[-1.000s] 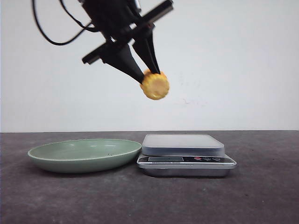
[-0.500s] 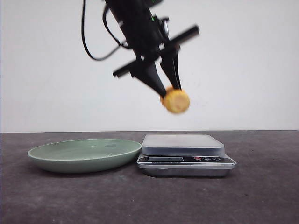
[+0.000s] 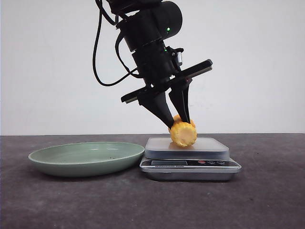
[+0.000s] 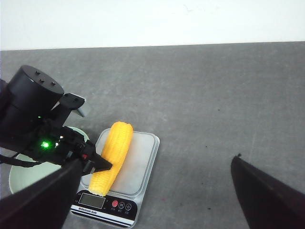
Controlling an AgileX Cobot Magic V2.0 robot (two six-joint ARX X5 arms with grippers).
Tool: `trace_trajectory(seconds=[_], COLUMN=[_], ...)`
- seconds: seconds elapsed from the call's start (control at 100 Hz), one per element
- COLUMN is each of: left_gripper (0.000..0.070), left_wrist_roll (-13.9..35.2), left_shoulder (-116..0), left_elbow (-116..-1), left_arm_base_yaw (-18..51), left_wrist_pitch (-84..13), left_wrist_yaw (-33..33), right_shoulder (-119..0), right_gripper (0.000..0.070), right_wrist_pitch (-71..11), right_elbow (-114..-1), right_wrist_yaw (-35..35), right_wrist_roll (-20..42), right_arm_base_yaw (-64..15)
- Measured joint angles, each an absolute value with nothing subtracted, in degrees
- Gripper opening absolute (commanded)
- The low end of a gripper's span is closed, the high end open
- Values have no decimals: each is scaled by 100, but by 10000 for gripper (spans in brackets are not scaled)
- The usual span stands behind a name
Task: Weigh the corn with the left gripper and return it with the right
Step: 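Lift the corn with the left gripper and lower it onto the scale, then open the left gripper and raise it away from the scale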
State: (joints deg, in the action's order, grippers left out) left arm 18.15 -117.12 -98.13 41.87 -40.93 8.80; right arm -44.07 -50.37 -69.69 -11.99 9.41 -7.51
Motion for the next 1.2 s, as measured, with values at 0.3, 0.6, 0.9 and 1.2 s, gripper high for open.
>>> trace_trajectory(seconds=[0.3, 0.6, 0.9, 1.2], left_gripper=[400, 400, 412, 450], left_wrist_roll=[1752, 1699, 1426, 1234], left_shoulder=[-11714, -11730, -11168, -10025], left_elbow=[-9819, -9819, -9859, -9898], left_arm_base_yaw=[4215, 4241, 4388, 4386], left_wrist_pitch=[-4152, -4224, -4285, -4480], left_wrist_yaw=[744, 596, 189, -364], right_shoulder=[-4407, -4407, -4407, -4407], right_gripper=[635, 635, 635, 635], right_wrist_pitch=[-5037, -5043, -5054, -5054], right_elbow=[-6969, -6969, -6969, -6969], right_wrist_yaw=[-1199, -1199, -1199, -1197], right_wrist_roll=[941, 941, 941, 941], right_arm_base_yaw=[-751, -751, -751, -751])
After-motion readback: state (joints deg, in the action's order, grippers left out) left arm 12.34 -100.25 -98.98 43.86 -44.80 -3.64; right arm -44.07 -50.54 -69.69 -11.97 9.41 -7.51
